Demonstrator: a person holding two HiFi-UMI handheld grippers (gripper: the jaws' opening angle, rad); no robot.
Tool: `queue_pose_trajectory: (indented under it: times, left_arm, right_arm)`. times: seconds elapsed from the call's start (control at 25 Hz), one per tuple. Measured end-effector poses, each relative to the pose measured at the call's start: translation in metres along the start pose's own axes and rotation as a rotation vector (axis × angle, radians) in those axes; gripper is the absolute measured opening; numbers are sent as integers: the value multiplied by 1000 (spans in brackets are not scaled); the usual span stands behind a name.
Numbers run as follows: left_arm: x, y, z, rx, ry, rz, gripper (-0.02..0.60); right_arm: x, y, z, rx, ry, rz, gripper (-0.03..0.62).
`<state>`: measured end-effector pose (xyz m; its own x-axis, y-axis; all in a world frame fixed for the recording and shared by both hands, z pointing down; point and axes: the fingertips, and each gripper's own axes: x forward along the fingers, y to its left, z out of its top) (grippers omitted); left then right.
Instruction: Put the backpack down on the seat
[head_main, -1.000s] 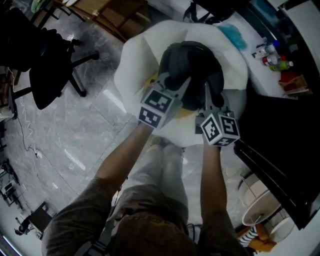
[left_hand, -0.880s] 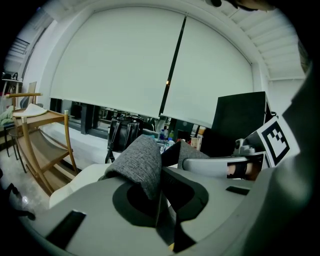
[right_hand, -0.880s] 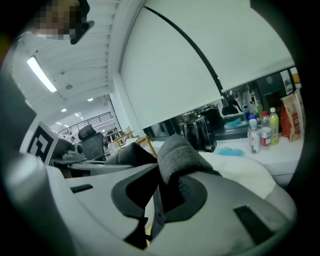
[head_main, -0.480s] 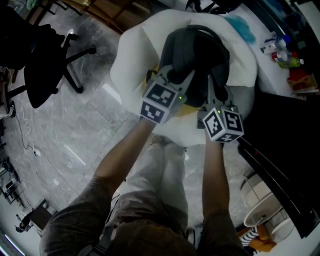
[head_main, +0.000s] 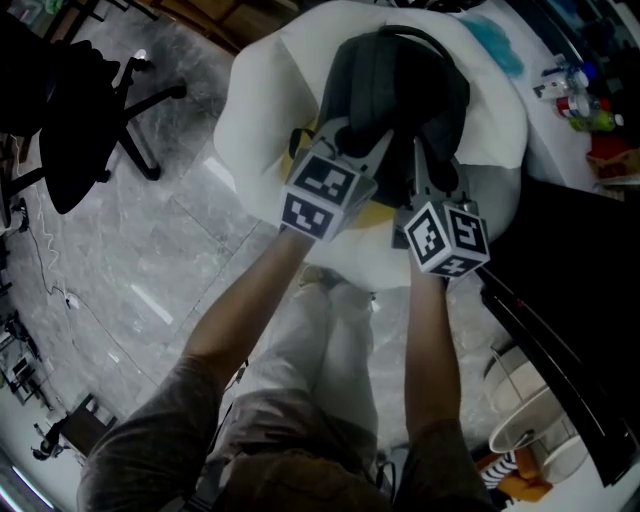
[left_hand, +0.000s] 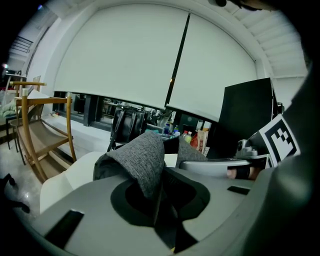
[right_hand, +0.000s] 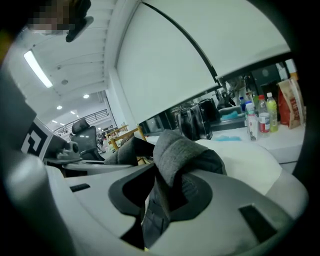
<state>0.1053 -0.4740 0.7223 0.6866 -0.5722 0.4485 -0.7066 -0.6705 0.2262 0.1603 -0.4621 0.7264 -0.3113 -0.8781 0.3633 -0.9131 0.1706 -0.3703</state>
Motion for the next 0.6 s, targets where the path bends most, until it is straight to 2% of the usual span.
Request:
queue_pose_trajectory:
  times: [0.2, 0.32, 0.4, 0.6]
  left_arm:
    - [0, 2, -4, -24, -2, 35, 99]
    - [-3, 4, -9, -34, 3, 62, 190]
    - [-6, 4, -12, -40, 9, 76, 226]
    - [-16, 6, -22, -71, 36, 105, 247]
  right_arm:
    - [-5, -7, -11, 13, 8, -42, 150]
    - [-8, -12, -21, 29, 27, -77, 240]
    - [-12, -13, -23, 28, 33, -99, 256]
    - [-28, -19, -29, 28, 46, -162, 273]
